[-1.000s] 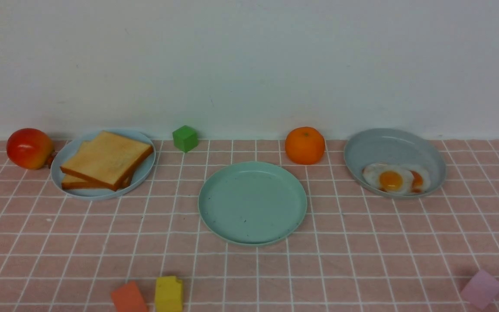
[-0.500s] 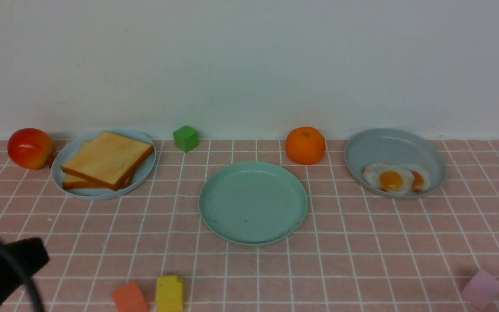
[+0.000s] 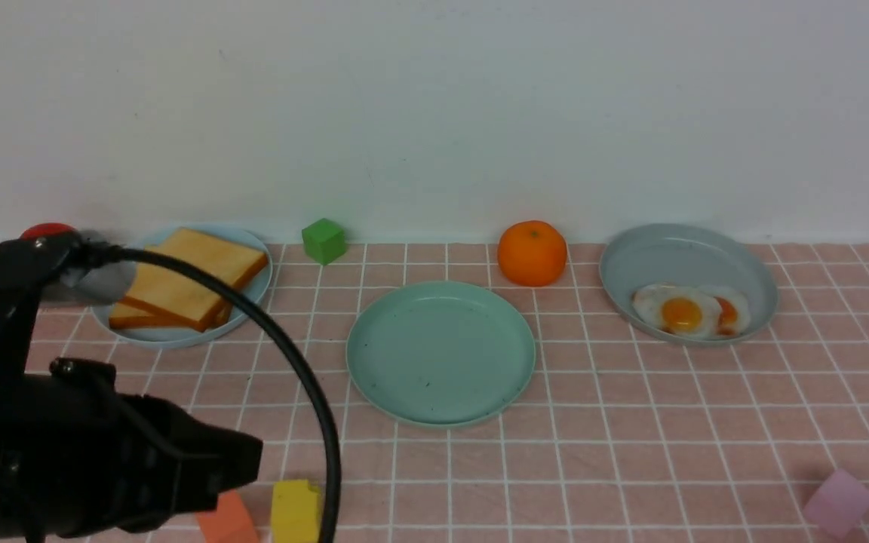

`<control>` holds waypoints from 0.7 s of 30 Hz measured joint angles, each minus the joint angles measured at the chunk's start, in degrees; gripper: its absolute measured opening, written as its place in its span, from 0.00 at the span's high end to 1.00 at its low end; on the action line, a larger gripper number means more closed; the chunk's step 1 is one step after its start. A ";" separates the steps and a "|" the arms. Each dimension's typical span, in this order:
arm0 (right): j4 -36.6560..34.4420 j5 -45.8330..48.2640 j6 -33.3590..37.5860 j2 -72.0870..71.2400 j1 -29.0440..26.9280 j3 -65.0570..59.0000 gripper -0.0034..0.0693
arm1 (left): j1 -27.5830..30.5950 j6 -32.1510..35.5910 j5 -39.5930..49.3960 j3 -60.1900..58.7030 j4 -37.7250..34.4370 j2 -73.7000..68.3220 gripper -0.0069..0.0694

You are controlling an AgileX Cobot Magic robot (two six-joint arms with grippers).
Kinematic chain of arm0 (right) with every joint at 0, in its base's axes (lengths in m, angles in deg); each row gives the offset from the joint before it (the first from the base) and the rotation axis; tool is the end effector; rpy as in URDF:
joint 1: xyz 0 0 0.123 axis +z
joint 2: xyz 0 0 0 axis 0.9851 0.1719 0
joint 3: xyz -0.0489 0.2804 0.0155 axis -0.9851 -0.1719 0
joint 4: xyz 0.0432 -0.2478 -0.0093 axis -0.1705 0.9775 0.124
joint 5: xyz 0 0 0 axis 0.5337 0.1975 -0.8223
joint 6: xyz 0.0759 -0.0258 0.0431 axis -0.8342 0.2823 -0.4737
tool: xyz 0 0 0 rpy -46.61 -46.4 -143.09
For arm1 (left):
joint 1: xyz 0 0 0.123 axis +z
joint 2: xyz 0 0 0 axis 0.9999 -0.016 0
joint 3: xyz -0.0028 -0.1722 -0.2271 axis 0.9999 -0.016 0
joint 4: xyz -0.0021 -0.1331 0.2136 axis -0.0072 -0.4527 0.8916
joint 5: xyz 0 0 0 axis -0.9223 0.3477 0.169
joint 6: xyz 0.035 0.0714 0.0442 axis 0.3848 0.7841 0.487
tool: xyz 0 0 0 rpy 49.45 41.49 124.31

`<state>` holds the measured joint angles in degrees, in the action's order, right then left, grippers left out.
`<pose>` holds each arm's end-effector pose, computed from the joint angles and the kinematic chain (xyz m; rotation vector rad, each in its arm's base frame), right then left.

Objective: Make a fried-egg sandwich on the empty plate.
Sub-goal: Use the left arm to grab a slice of bread

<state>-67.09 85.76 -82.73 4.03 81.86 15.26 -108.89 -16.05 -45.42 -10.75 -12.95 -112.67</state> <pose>0.0542 0.0067 0.1787 0.1996 1.7852 0.2857 0.1504 -0.0899 0.3071 0.3085 2.3203 -0.7384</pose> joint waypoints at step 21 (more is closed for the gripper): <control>-3.90 50.23 12.04 30.67 8.58 53.75 0.62 | 3.31 -12.07 16.86 34.41 34.11 -32.76 0.93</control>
<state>-70.99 135.99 -70.69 34.70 90.44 69.00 -105.58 -28.12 -28.56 23.66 21.16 -145.42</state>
